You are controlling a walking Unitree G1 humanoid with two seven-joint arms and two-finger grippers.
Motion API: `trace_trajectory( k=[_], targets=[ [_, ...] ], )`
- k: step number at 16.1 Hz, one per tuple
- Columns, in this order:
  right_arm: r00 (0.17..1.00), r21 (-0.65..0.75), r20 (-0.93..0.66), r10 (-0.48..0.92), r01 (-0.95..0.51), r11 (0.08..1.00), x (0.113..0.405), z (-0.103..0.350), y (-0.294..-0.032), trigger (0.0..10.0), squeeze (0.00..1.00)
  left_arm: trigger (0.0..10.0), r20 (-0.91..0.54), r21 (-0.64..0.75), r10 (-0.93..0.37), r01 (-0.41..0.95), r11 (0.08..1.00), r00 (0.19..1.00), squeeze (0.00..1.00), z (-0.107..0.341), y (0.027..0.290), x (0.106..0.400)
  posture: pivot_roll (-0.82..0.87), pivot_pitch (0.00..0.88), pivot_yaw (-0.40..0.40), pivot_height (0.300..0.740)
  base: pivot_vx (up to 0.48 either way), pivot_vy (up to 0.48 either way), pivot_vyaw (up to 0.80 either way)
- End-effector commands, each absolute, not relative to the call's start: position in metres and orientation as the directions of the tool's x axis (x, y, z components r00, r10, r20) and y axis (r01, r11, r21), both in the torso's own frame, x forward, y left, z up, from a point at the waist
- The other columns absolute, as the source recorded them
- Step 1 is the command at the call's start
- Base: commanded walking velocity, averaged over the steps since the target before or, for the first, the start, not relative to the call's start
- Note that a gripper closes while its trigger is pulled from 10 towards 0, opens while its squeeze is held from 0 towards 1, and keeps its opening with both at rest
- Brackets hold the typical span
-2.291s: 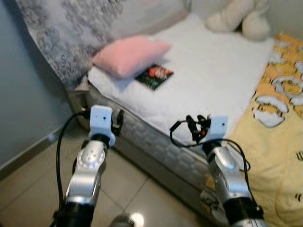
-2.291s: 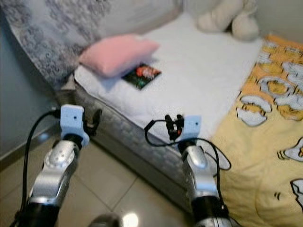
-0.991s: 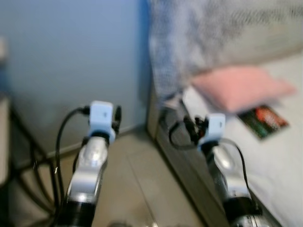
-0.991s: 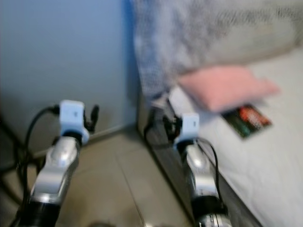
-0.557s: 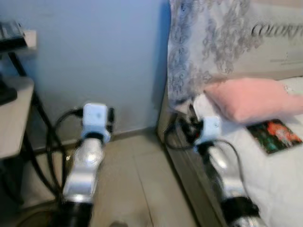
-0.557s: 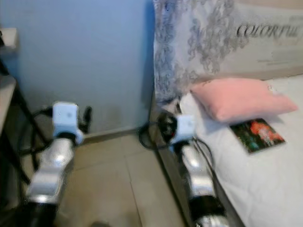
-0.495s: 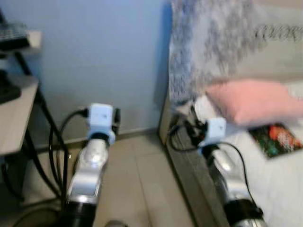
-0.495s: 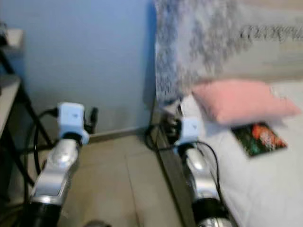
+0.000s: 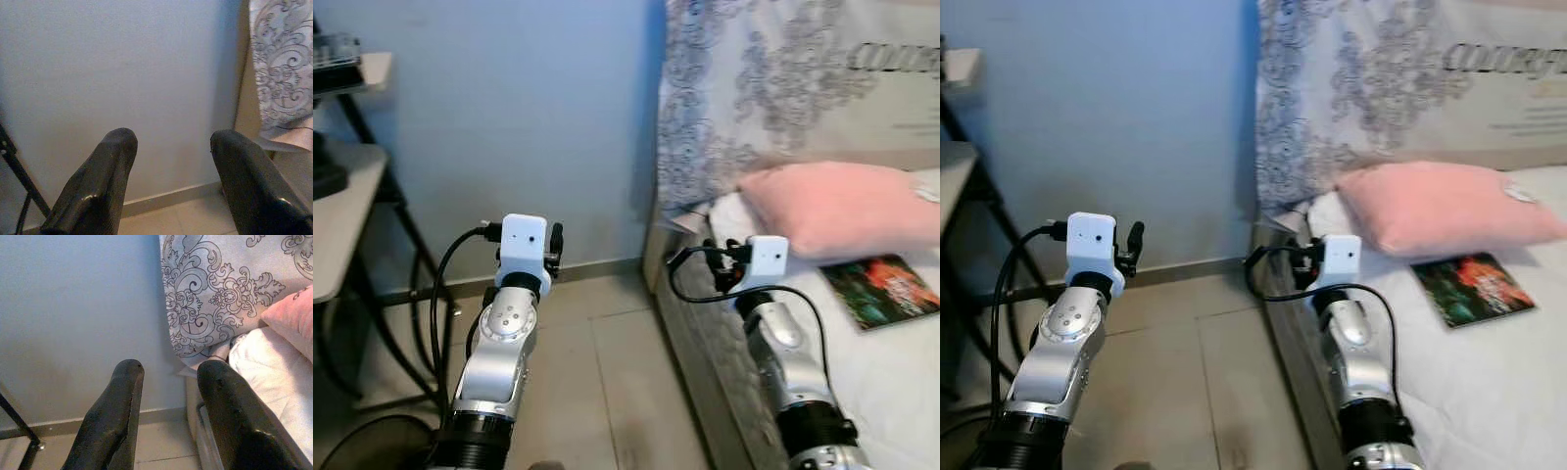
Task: Clean up the room
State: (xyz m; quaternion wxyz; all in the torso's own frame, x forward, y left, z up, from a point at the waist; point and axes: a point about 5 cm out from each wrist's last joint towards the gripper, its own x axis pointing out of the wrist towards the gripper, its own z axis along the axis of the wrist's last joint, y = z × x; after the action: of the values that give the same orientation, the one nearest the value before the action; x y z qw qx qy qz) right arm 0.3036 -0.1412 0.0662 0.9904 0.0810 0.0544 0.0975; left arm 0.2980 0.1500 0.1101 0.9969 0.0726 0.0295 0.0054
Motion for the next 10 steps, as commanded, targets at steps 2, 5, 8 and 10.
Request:
trace_trajectory(
  k=[2,5,8,10],
  targets=[
    [0.974,0.164,-0.078,0.213,-0.198,0.966,0.303,0.068,-0.139,10.0,0.00,10.0,-0.055,0.147,0.013,-0.005,0.989,0.998,0.00,0.111,0.149,0.298,0.05,0.000,-0.041,0.740,0.000,0.000,0.62],
    [0.981,0.188,-0.057,0.184,-0.171,0.967,0.304,0.071,-0.142,10.0,0.00,10.0,-0.057,0.149,0.009,-0.001,0.989,0.998,0.00,0.111,0.151,0.299,0.04,0.000,-0.033,0.740,0.000,0.000,0.55],
    [0.987,0.217,-0.046,0.153,-0.139,0.966,0.304,0.072,-0.143,10.0,0.00,10.0,-0.018,0.110,-0.019,0.021,0.994,1.000,0.00,0.120,0.152,0.305,0.04,0.000,-0.024,0.740,0.296,0.000,0.18],
    [0.987,0.218,-0.042,0.152,-0.140,0.966,0.306,0.073,-0.142,10.0,0.00,10.0,-0.023,0.091,0.000,0.002,0.996,1.000,0.00,0.120,0.152,0.305,0.04,0.000,-0.022,0.740,0.450,0.000,0.00]
  ],
)
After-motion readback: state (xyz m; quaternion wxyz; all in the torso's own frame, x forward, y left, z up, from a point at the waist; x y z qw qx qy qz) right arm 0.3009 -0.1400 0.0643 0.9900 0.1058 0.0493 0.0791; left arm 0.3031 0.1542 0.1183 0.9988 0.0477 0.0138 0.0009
